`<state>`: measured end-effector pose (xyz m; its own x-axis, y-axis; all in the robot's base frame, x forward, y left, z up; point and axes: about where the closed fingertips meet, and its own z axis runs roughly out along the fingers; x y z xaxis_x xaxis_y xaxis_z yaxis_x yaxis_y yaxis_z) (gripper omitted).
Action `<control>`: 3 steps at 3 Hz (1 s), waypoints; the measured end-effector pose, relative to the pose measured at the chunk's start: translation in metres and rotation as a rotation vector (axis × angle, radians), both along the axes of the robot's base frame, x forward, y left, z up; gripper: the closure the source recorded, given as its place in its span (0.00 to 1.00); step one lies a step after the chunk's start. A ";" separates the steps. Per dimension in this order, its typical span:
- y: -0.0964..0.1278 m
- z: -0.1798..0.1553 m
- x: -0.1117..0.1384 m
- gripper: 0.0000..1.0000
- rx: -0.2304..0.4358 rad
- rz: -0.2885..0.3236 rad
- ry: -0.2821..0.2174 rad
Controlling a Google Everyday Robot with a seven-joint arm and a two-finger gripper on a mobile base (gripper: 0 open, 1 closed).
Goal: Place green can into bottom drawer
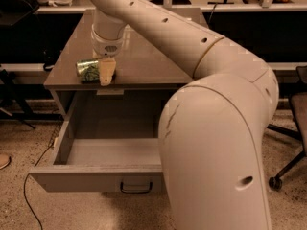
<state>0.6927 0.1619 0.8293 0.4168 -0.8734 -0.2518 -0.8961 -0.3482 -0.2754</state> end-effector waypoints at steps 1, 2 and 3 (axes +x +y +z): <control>-0.004 0.005 -0.002 0.66 0.000 -0.006 -0.002; -0.013 0.021 -0.009 0.89 0.002 -0.013 -0.030; -0.035 0.041 -0.023 1.00 0.000 -0.041 -0.053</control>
Offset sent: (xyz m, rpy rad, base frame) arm -0.0195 -0.0289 0.0536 0.0077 -0.0808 -0.0244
